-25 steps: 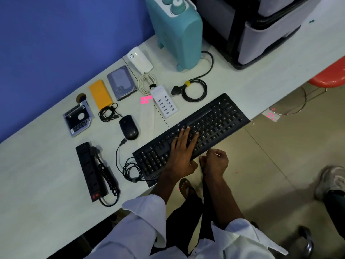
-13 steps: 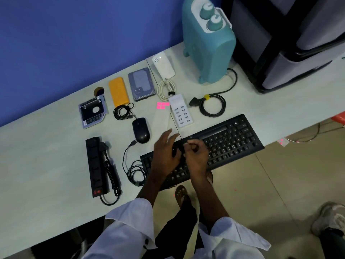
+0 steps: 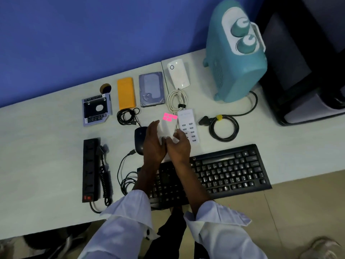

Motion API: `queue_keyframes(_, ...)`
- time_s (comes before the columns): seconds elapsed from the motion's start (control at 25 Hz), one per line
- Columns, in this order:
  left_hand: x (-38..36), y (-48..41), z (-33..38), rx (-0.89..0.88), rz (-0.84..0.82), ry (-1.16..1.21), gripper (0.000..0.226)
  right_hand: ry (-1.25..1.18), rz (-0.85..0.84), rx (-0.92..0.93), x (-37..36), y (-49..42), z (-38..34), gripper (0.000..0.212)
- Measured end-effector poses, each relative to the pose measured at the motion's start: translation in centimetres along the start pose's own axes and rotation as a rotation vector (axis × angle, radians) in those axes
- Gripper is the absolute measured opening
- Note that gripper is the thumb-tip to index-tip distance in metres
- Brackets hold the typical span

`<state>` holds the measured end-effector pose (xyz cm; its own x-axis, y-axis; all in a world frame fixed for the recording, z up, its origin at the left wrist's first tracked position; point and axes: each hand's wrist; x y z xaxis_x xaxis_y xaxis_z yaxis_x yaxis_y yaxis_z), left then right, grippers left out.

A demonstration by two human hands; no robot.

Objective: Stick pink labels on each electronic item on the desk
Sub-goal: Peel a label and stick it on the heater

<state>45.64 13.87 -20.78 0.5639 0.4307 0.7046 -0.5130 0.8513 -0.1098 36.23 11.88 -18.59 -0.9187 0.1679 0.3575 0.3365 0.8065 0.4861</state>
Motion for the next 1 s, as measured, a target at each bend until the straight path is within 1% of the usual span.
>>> queue_keyframes(0.08,-0.8,-1.2,0.1,0.071,0.026,0.015,0.058,-0.022,0.009,-0.025,-0.8,-1.2,-1.2,0.043)
queue_keyframes(0.16,-1.2,-2.0,0.1,0.094,0.045,0.037,0.056,-0.003,0.049,-0.010,-1.6,-2.3,-2.0,0.032)
queue_keyframes(0.28,-1.1,-2.9,0.6,0.071,0.088,0.127,0.042,0.035,0.047,0.065,-2.3,-3.9,-3.0,0.012)
queue_keyframes(0.32,-1.0,-3.2,0.9,0.053,0.115,0.117,0.037,0.034,0.027,0.076,-2.6,-4.4,-3.3,0.009)
queue_keyframes(0.4,-0.4,-3.7,1.7,0.031,0.159,0.068,0.029,0.023,-0.012,0.075,-3.0,-5.1,-3.3,0.020)
queue_keyframes(0.48,0.0,-4.1,1.8,0.022,0.183,0.057,0.026,0.014,-0.031,0.067,-3.0,-5.1,-3.2,0.025)
queue_keyframes(0.6,0.4,-4.9,1.3,-0.023,0.153,0.036,0.022,0.008,-0.046,0.046,-3.0,-5.1,-2.8,0.023)
queue_keyframes(0.68,0.7,-5.3,1.0,-0.060,0.114,0.030,0.022,0.001,-0.048,0.023,-2.9,-5.0,-2.7,0.018)
queue_keyframes(0.76,1.0,-5.4,1.0,-0.069,0.109,0.028,0.018,-0.013,-0.048,0.012,-2.9,-4.9,-2.8,0.011)
queue_keyframes(0.84,1.1,-5.5,0.7,-0.044,0.099,0.077,0.013,-0.017,-0.031,0.024,-2.9,-4.4,-3.1,0.009)
queue_keyframes(0.88,1.1,-5.7,0.6,-0.014,0.093,0.137,0.012,-0.012,-0.017,0.038,-2.9,-4.4,-3.3,0.009)
queue_keyframes(0.96,1.4,-6.2,0.1,0.051,0.095,0.233,0.012,0.003,0.007,0.067,-2.9,-4.3,-3.5,0.009)
queue_keyframes(1.0,1.7,-6.5,0.0,0.070,0.093,0.245,0.013,0.010,0.018,0.076,-2.9,-4.2,-3.6,0.009)
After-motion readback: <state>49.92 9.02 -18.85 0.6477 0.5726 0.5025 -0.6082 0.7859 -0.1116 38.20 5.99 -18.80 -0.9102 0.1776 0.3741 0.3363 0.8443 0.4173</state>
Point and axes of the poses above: each hand's wrist, its own y-axis away from the middle knuckle, its own x-axis out of the back of the hand, z = x × y, and after that the axes turned 14 degrees about z, right-handed
